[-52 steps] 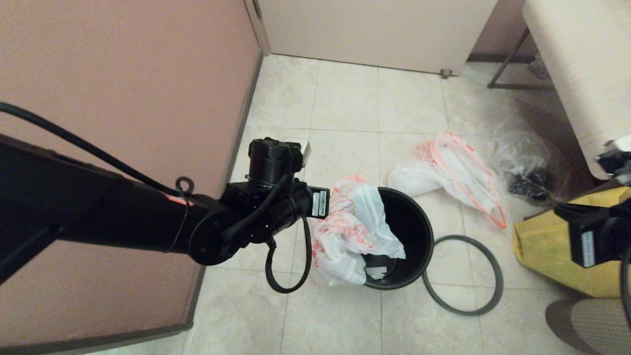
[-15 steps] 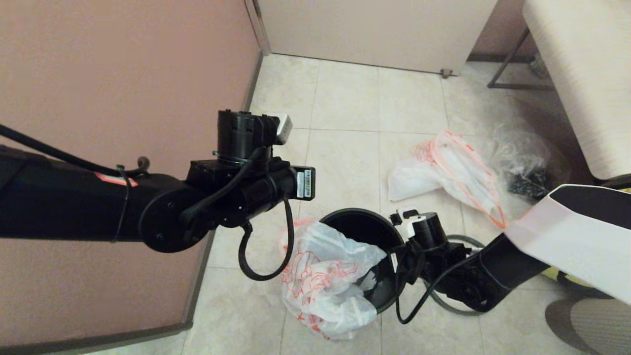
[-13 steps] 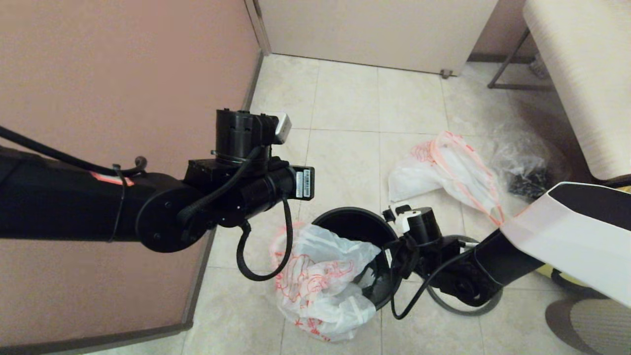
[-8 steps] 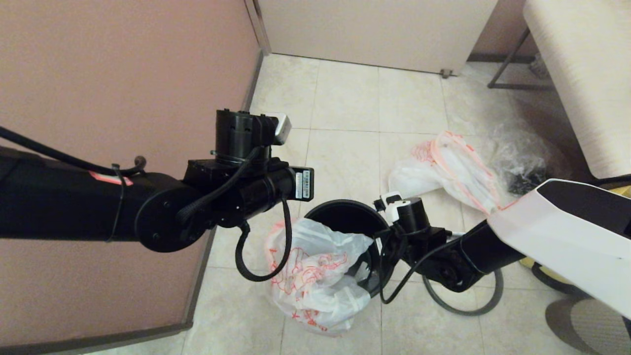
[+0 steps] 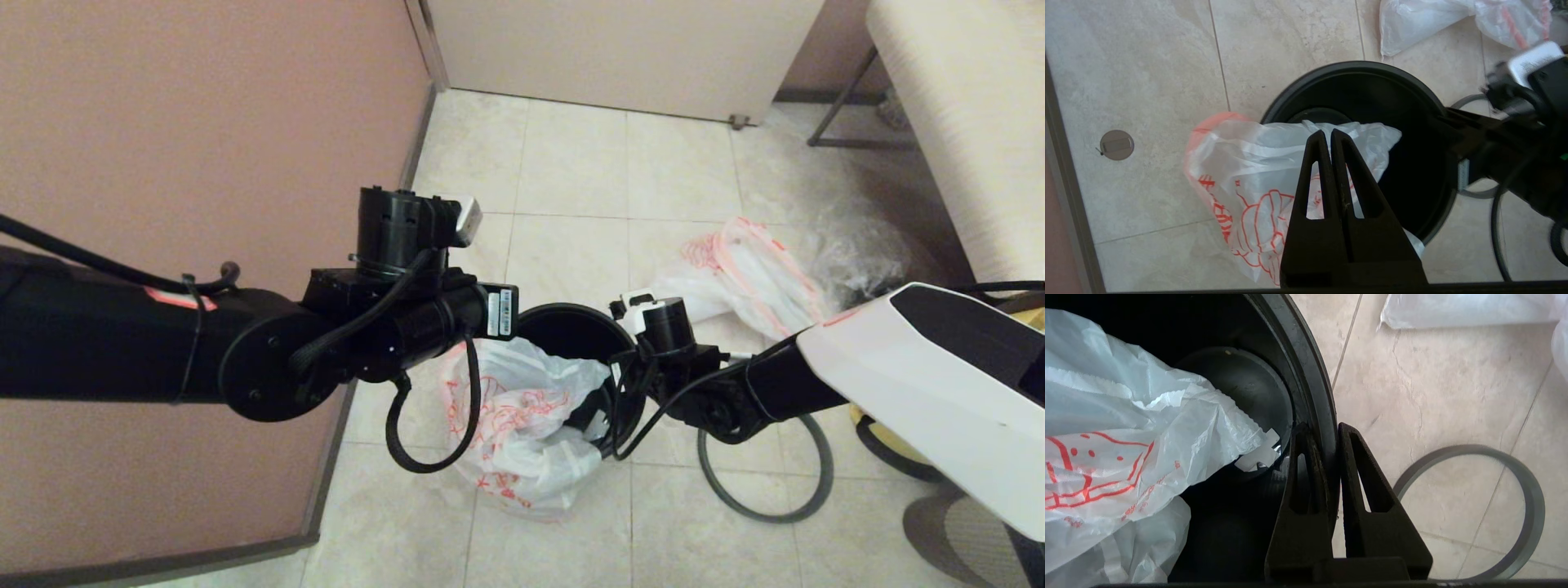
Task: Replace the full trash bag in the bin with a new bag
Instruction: Put the new garbage bag on the trash can
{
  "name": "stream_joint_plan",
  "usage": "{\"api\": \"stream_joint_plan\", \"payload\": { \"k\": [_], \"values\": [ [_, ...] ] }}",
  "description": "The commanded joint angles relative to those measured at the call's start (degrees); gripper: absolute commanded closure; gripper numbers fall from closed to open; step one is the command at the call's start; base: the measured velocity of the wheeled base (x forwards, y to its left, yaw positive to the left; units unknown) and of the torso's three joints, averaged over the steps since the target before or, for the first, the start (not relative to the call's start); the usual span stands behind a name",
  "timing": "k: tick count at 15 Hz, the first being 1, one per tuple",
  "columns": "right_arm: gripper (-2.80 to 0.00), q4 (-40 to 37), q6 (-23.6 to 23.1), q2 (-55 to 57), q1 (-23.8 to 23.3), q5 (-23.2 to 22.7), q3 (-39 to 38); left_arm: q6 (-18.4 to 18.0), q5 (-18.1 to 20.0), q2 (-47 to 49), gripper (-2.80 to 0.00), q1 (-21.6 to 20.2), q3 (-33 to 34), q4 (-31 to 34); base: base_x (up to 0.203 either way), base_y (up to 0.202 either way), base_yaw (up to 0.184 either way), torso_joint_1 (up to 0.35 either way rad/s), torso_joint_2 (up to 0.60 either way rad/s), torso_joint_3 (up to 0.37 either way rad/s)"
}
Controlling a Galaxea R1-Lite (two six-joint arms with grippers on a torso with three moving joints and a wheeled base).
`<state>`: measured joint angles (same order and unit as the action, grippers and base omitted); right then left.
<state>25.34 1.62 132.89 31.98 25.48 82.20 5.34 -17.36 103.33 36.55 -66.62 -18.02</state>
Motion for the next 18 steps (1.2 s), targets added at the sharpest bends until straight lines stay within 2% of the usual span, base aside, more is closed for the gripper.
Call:
{"api": "stream_joint_plan", "payload": {
  "k": [1,3,4,8,10,15,16,18],
  "values": [
    [0.0,-0.13,-0.08,1.08,0.02,0.18,2.1,0.02,-0.13,-0.06,0.0,0.02,0.0,-0.09,0.0,0.0,0.0,0.0,0.0,0.0],
    [0.0,-0.26,-0.84,1.53,0.02,0.33,2.7,0.02,-0.13,-0.06,0.0,-0.07,-0.17,-0.09,0.0,0.0,0.0,0.0,0.0,0.0],
    [-2.8,-0.12,-1.53,1.67,0.01,0.8,2.7,0.02,-0.13,0.03,0.0,-0.07,-0.18,-0.09,0.0,0.0,0.0,0.0,0.0,0.0],
    [-2.8,-0.3,-1.62,-0.27,0.55,1.1,1.96,0.02,-0.13,-0.4,0.0,-0.17,-0.01,-0.08,0.0,0.0,0.0,0.0,0.0,0.0],
    [-2.8,-1.11,-1.33,-4.3,0.87,1.75,-1.57,0.53,-0.2,-1.77,0.0,-0.03,2.78,0.05,0.0,0.0,0.0,0.0,0.0,0.0],
    [-2.8,-1.8,3.33,-17.0,1.41,3.24,-20.47,8.22,-0.77,-4.52,0.0,1.68,14.95,2.31,0.0,0.0,0.0,0.0,0.0,0.0],
    [0.0,-1.79,5.12,-18.66,1.47,3.4,-22.94,9.57,-1.19,-4.53,0.0,2.17,17.26,2.3,0.0,0.0,0.0,0.0,0.0,0.0],
    [0.0,-1.79,7.89,-20.81,2.07,3.52,-26.51,11.3,-2.48,-4.28,0.0,2.72,22.67,1.85,0.0,0.0,0.0,0.0,0.0,0.0]
  ]
}}
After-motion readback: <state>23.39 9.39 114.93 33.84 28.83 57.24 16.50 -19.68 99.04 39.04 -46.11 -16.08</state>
